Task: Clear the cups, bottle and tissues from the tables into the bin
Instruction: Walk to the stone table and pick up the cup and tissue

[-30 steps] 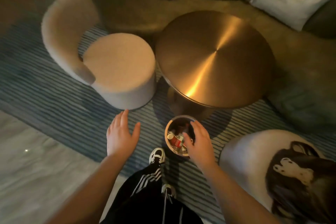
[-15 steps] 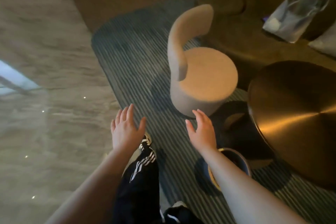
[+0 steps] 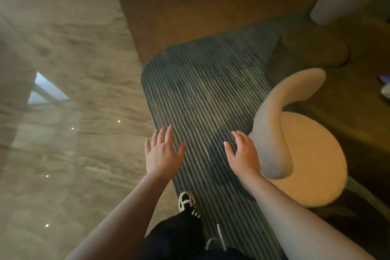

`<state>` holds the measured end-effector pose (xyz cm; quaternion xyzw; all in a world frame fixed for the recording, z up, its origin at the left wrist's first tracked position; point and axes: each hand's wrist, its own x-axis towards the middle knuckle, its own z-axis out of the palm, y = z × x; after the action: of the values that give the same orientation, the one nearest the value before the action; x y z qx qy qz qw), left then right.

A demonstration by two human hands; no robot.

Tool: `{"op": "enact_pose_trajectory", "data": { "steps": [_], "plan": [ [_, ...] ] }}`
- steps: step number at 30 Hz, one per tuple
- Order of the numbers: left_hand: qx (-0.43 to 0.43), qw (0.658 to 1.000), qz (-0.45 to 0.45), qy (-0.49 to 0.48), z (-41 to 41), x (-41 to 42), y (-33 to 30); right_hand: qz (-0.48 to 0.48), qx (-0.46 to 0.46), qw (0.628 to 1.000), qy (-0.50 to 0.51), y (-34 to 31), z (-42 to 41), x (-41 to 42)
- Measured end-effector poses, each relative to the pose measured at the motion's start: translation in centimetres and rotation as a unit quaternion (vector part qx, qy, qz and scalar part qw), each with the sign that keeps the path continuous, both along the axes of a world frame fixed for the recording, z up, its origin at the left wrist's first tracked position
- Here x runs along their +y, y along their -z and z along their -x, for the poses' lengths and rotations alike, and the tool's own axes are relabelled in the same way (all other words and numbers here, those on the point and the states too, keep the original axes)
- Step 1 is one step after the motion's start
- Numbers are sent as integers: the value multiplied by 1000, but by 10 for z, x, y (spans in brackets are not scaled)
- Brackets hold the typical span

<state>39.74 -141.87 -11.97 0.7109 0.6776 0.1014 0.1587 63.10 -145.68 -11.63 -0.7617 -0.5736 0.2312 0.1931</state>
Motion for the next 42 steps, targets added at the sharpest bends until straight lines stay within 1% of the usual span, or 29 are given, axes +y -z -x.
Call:
{"op": "enact_pose_trajectory", "data": {
  "steps": [3, 7, 10, 14, 19, 21, 24, 29, 35, 39, 42],
  "plan": [
    [-1, 1000, -12, -7, 3, 76, -13, -10, -10, 1000, 4, -13, 5, 73],
    [-14, 1000, -3, -8, -6, 163, -22, -19, -12, 1000, 3, -21, 4, 162],
    [-12, 1000, 6, -7, -17, 231, -21, -16, -16, 1000, 7, -16, -5, 233],
    [-5, 1000, 12, -7, -35, 343, -11, -25, -27, 999, 10, 0, -26, 349],
    [-7, 1000, 16, -25, -75, 518, -11, -31, -38, 999, -2, 9, -68, 529],
    [-14, 999, 19, -32, -93, 592, -18, -20, -49, 998, -17, 4, -88, 604],
    [-22, 998, -1, -52, -116, 695, -29, -32, -63, 997, -35, -9, -113, 710],
    [-15, 998, -19, -66, -143, 841, -40, -36, -61, 997, -35, -25, -141, 865],
    [-16, 995, -26, -92, -159, 1028, -20, -27, -29, 998, -41, -8, -156, 1058],
    [-12, 995, -27, -99, -163, 1188, 2, -36, -16, 998, -41, 8, -158, 1224],
    [-13, 995, -13, -97, -165, 1322, 7, -44, -21, 998, -45, 6, -156, 1362]
  ]
}}
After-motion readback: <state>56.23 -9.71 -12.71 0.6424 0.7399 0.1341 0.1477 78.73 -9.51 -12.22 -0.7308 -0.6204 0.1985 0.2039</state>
